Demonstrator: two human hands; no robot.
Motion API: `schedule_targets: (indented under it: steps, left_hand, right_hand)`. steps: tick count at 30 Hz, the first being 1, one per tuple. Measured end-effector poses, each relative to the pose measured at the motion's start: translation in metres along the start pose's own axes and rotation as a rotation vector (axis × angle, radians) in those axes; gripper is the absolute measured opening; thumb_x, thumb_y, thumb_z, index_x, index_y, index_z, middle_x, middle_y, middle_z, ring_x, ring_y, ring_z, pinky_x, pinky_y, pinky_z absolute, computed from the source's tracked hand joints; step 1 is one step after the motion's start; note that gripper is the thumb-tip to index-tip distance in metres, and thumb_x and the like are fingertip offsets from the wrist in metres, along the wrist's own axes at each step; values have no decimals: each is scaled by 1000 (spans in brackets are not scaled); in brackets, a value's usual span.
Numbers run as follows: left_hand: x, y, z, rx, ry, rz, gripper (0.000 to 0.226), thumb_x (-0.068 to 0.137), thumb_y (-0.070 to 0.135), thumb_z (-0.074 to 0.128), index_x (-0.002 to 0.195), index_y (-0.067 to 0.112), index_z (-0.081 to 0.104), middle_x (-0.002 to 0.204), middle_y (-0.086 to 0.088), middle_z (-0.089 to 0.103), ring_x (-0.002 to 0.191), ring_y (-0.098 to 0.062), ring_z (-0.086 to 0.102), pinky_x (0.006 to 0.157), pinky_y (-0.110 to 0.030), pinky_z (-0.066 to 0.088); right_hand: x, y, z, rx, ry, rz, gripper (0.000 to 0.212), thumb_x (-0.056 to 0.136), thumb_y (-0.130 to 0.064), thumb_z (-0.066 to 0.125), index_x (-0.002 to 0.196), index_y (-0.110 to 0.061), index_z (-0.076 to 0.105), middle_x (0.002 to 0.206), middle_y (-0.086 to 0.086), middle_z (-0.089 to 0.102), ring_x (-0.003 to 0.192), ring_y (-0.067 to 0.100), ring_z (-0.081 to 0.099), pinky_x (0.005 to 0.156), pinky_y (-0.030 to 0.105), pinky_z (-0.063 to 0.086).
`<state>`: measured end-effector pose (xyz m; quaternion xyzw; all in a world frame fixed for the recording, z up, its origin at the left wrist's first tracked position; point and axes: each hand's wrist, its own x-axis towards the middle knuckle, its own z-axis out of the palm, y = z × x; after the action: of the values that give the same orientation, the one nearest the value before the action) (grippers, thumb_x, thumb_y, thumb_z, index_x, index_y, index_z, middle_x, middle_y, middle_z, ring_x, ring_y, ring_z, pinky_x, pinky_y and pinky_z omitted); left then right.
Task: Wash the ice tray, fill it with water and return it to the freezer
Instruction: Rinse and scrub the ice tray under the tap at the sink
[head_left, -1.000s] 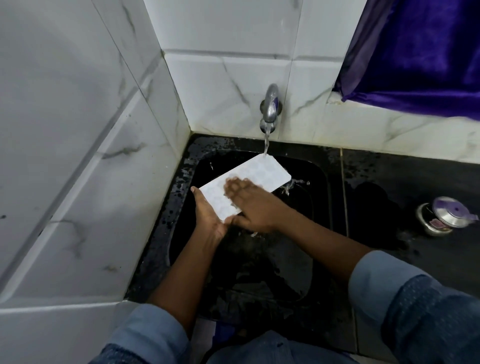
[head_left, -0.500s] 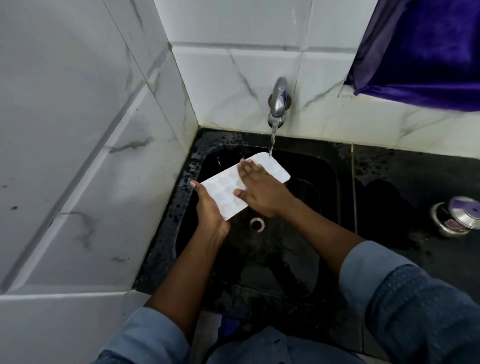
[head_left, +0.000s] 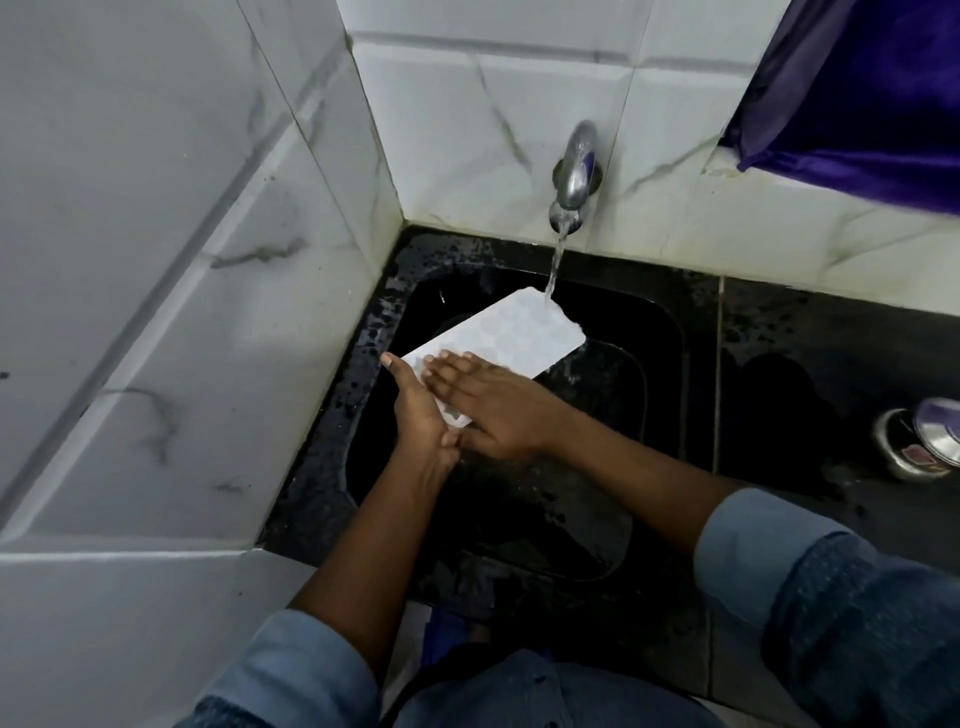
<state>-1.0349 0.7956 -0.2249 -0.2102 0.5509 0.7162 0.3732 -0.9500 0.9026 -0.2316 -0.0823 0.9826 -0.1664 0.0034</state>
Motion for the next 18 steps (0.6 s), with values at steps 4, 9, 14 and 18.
schedule_targets:
  steps: [4,9,14,18]
  left_hand:
    - [-9,-8,-4,-37,9,12,87,92,87,34,125,15,71,119,-13,79,105,-34,78,96,-57,60]
    - [-8,-3,-19,-7,18,7,85,94,86,34,128,16,70,114,-12,80,98,-33,80,79,-49,65]
    - [-5,8,-5,62,-117,-36,86,100,78,36,137,5,64,130,-24,72,115,-39,73,89,-47,62]
    - [-6,10,14,304,-162,33,59,107,53,50,133,1,64,115,-26,74,92,-37,75,78,-44,64]
  right_hand:
    - [-20,59,-8,73,-33,407,114,87,-87,-8,167,-8,8,175,12,6,162,26,3,131,40,2]
    - [-36,65,4,3,-47,428,101,95,-81,2,168,-11,2,176,9,0,162,24,-7,131,46,-4]
    - [-52,28,29,74,35,238,89,102,-65,45,168,-28,-1,177,1,2,162,26,4,130,49,3]
    - [-46,3,43,476,370,332,73,98,-26,64,163,-20,31,161,6,46,145,21,47,119,41,40]
